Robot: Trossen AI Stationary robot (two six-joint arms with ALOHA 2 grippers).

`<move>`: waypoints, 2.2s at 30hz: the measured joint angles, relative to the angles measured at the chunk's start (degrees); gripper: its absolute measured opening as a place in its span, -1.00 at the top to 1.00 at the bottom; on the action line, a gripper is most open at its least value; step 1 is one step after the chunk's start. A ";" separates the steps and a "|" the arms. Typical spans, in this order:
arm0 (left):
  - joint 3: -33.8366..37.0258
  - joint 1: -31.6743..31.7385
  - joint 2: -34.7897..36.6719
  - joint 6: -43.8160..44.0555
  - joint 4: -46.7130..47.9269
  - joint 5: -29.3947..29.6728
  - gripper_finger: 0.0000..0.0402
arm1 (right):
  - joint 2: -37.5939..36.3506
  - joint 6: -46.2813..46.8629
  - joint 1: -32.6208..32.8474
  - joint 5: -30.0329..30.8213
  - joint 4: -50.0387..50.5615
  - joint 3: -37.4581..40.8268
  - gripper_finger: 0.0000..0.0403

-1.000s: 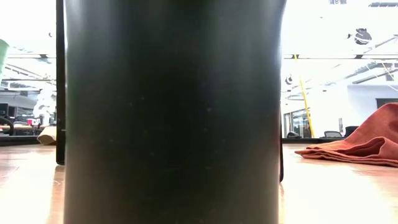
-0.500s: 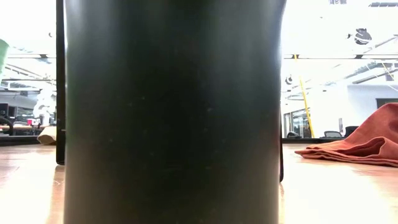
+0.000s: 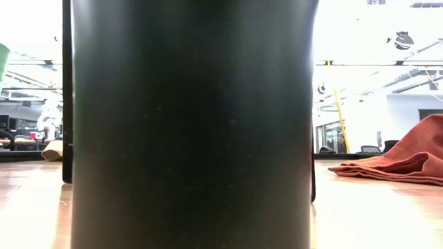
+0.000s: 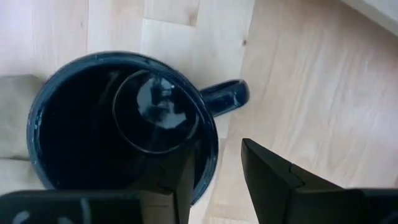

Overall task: Stack small to large cups/mugs on shelf
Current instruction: Put the dark blue mug on the shelf

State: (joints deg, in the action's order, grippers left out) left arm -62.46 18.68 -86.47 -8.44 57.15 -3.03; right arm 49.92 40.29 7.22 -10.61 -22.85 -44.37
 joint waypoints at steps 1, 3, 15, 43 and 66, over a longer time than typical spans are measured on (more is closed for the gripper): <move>0.00 0.00 -0.39 -0.13 -0.25 0.00 0.33 | 0.00 0.01 0.00 0.00 0.01 -0.01 0.15; 0.00 0.00 -1.55 -0.31 -0.31 0.00 0.34 | 0.01 0.47 0.00 0.01 0.02 0.01 0.15; -0.11 1.67 -5.46 1.38 2.86 1.84 0.91 | 0.01 0.61 0.00 0.00 0.01 0.01 0.15; -28.11 -0.97 0.39 20.24 10.81 -5.08 0.93 | 0.04 -7.88 -5.52 9.55 14.59 0.01 0.15; -30.01 -16.05 0.30 41.11 -4.24 -4.46 0.93 | 11.04 -1.95 -8.64 6.15 5.08 0.01 -0.30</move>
State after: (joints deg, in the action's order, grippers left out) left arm -92.47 2.63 -86.17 32.67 52.91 -7.49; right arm 60.96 38.34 -1.42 -4.47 -17.77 -44.36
